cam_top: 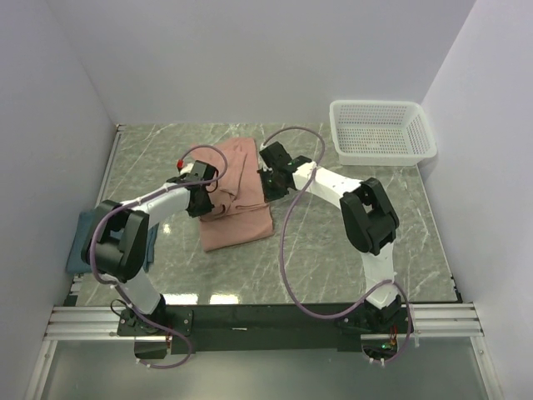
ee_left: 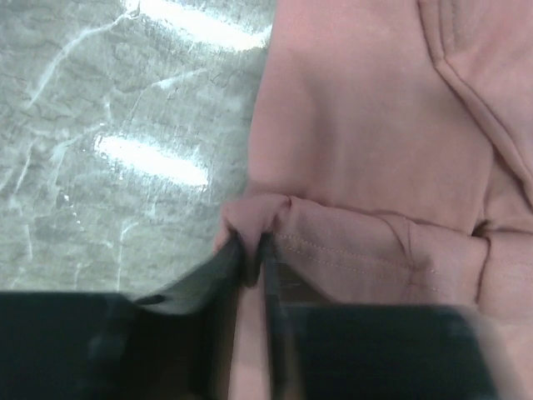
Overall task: Fold and stack the t-shirts
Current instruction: Fold the tshirt
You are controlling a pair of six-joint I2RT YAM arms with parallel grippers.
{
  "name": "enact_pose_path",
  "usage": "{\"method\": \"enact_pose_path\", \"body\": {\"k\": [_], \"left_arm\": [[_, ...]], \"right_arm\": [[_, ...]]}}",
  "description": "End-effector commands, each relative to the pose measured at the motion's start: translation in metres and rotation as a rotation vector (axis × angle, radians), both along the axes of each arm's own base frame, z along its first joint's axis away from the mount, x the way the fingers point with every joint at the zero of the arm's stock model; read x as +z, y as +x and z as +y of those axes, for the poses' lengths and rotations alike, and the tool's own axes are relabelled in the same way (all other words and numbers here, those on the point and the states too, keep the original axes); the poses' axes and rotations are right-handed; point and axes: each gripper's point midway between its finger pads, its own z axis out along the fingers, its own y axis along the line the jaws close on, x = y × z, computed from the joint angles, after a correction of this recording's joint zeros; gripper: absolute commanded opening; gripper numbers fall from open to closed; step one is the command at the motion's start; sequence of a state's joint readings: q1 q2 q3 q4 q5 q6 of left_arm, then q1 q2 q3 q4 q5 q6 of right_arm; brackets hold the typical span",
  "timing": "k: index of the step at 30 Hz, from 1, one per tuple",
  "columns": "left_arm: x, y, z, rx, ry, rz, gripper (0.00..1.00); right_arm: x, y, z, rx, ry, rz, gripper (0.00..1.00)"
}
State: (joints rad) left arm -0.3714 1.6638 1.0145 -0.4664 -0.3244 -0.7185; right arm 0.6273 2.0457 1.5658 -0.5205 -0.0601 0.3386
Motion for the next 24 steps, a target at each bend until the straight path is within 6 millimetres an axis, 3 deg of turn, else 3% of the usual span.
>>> {"method": "enact_pose_path", "body": {"k": [1, 3, 7, 12, 16, 17, 19, 20, 24], "left_arm": [[0.005, 0.021, -0.002, 0.033, -0.006, -0.054, 0.25], [0.014, 0.020, -0.003, 0.040, -0.026, -0.083, 0.34], [0.049, 0.019, 0.004, 0.086, -0.037, -0.164, 0.65], [0.100, 0.004, 0.007, 0.131, -0.076, -0.268, 0.71], [0.108, -0.019, -0.018, 0.061, -0.151, -0.295, 0.60], [0.107, -0.024, -0.035, 0.016, -0.194, -0.297, 0.58], [0.094, -0.038, -0.045, -0.001, -0.229, -0.282, 0.49], [0.090, -0.042, -0.060, -0.039, -0.258, -0.280, 0.46], [0.049, -0.060, -0.078, -0.080, -0.242, -0.194, 0.27]], "right_arm": [[0.015, 0.023, 0.003, -0.011, 0.018, -0.082, 0.14], [0.027, 0.023, 0.002, -0.019, 0.028, -0.106, 0.22], [0.053, 0.022, 0.000, -0.043, 0.063, -0.157, 0.29], [0.087, 0.005, 0.009, -0.040, 0.139, -0.220, 0.30], [0.083, -0.017, 0.033, 0.010, 0.241, -0.206, 0.30], [0.081, -0.025, 0.041, 0.034, 0.247, -0.203, 0.30], [0.071, -0.032, 0.051, 0.057, 0.246, -0.193, 0.29], [0.066, -0.038, 0.059, 0.075, 0.246, -0.184, 0.29], [0.040, -0.046, 0.078, 0.086, 0.266, -0.148, 0.26]]}}
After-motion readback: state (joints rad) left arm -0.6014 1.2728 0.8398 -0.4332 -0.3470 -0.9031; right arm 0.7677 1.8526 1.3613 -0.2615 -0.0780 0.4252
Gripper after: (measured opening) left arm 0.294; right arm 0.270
